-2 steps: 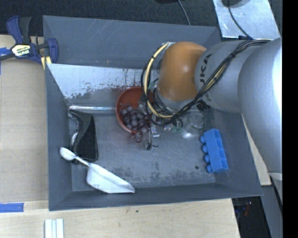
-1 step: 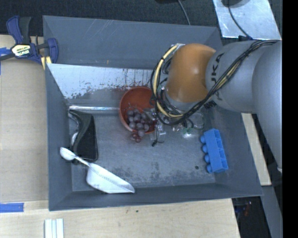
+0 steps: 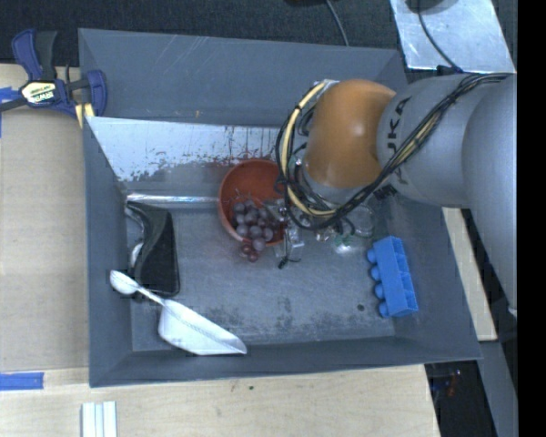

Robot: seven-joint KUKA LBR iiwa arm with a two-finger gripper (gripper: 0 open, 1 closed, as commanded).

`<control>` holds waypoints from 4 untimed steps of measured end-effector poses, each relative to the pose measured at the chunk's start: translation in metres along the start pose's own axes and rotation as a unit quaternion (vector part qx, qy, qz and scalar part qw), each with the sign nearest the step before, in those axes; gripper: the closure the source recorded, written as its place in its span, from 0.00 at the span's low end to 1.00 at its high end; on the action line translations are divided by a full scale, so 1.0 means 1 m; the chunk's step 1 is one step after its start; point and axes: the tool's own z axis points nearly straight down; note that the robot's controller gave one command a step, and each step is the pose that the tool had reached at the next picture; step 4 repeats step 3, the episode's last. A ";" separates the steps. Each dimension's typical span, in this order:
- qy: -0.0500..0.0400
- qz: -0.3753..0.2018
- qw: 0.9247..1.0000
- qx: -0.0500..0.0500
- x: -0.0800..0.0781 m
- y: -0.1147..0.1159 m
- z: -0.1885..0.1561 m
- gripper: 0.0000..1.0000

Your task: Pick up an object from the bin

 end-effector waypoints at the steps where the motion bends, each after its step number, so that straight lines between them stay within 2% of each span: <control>1: 0.004 0.000 1.000 0.000 0.003 0.000 -0.027 1.00; 2: 0.004 0.000 1.000 0.000 0.004 0.000 -0.080 1.00; 3: 0.000 0.001 1.000 0.001 0.003 0.000 -0.103 1.00; 4: 0.000 0.001 1.000 0.001 0.003 0.000 -0.103 1.00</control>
Offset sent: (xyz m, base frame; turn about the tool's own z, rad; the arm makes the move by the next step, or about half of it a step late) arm -0.0027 0.0000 0.1085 -0.0006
